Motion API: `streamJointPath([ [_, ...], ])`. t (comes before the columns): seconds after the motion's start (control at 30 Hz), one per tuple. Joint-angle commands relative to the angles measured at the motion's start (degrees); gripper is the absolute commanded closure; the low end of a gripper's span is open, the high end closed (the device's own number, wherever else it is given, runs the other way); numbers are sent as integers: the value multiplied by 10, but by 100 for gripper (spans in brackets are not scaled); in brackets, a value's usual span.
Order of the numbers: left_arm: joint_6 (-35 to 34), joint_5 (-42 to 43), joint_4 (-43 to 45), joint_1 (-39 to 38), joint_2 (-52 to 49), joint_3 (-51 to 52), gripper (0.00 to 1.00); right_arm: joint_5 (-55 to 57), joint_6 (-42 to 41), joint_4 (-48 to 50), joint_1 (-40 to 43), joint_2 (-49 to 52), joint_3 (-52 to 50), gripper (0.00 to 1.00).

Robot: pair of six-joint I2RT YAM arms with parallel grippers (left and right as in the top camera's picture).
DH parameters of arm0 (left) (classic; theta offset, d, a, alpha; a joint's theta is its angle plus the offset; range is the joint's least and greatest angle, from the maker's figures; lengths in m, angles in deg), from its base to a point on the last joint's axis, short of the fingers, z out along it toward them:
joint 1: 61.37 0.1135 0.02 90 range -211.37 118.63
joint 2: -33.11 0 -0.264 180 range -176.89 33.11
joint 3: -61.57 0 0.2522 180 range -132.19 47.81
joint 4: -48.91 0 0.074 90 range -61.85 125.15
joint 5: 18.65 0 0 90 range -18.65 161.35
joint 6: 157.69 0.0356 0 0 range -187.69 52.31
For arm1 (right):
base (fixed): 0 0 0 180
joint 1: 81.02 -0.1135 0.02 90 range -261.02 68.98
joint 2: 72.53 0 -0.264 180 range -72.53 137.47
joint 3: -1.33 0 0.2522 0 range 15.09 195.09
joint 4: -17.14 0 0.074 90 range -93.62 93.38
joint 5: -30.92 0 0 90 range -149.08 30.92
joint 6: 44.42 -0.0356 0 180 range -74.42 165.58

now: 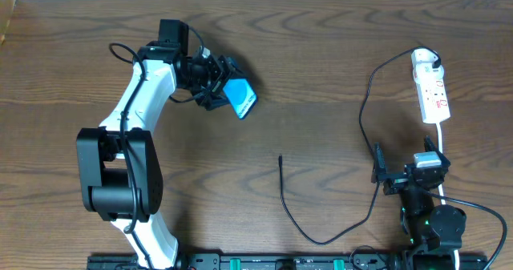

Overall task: Plug charger to phone and switch on socket
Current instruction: 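Lift the phone with the left gripper and tilt it upright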

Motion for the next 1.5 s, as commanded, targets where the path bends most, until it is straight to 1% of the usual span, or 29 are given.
streamJointPath([
  [0.0,-71,117,2,0,23,-16,92,3,-5,-2,-3,-3,-1,1],
  [0.07,-88,144,2,0,23,-16,93,3,-5,-2,-3,-3,-1,1],
  [0.13,-112,195,2,0,23,-16,93,3,-5,-2,-3,-3,-1,1],
  [0.23,-138,232,2,0,23,-16,92,3,-5,-2,-3,-3,-1,1],
  [0.5,-212,284,2,0,23,-16,93,3,-5,-2,-3,-3,-1,1],
  [0.7,-250,311,2,-1,23,-16,93,3,-5,-2,-3,-3,-1,1],
  [0.9,-263,324,2,-1,23,-16,93,3,-5,-2,-3,-3,-1,1],
  [1.47,-262,324,2,-1,23,-16,93,3,-5,-2,-3,-3,-1,1],
])
